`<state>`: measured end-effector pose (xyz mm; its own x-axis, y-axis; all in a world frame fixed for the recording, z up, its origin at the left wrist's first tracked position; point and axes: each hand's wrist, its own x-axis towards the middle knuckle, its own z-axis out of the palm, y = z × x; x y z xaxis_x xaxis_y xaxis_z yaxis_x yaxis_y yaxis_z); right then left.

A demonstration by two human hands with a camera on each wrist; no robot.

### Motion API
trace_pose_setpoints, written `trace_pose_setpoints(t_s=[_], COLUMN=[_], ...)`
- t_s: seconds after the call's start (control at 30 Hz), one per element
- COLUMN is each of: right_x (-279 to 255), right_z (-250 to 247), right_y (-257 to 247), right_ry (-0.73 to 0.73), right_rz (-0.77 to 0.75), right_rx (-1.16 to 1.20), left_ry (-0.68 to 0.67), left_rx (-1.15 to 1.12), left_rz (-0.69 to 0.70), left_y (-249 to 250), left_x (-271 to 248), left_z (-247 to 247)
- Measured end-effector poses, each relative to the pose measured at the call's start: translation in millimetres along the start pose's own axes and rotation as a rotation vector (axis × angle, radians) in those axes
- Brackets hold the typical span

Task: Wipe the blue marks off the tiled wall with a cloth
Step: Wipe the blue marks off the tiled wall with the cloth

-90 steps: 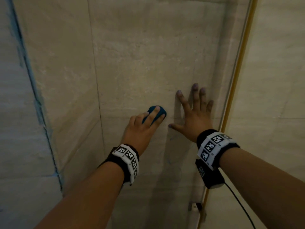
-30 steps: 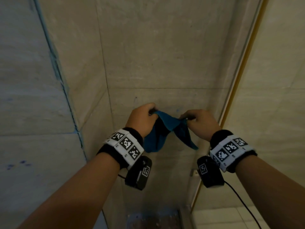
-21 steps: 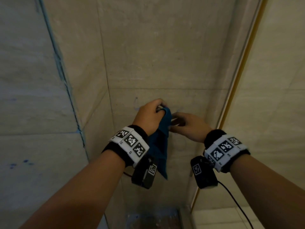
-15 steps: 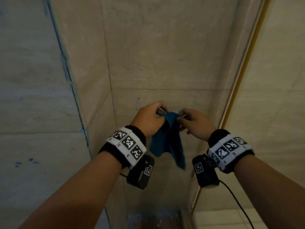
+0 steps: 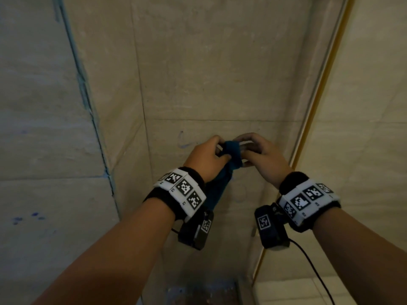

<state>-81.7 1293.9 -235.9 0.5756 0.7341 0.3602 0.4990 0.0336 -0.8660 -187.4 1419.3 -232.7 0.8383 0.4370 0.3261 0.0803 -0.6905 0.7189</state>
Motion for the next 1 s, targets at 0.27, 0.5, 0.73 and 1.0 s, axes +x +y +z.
trace_pose_setpoints(t_s=[0.27,0.5,0.73,1.0], right_x=[-4.6,0.4,32.5,53.9], right_z=[14.3,-4.4,-13.6,-2.6], right_y=[17.6,32.8,33.4,51.1], right_ry=[0.155,0.584,0.812,0.830], right_rz=[-0.043,-0.057,-0.138,-0.255], right_rx=[-0.033,-0.224,-0.484,-0.553], left_ry=[0.050,0.236,0.203,0.109], left_rx=[-0.047,0.826,1.012,1.037], left_rz=[0.036,0.174,0.156,0.080], left_y=[-9.3,-23.7,-47.5,-55.8], left_x=[-2.9,-7.9,18.1,33.5], left_z=[11.7,12.7,24.3,22.9])
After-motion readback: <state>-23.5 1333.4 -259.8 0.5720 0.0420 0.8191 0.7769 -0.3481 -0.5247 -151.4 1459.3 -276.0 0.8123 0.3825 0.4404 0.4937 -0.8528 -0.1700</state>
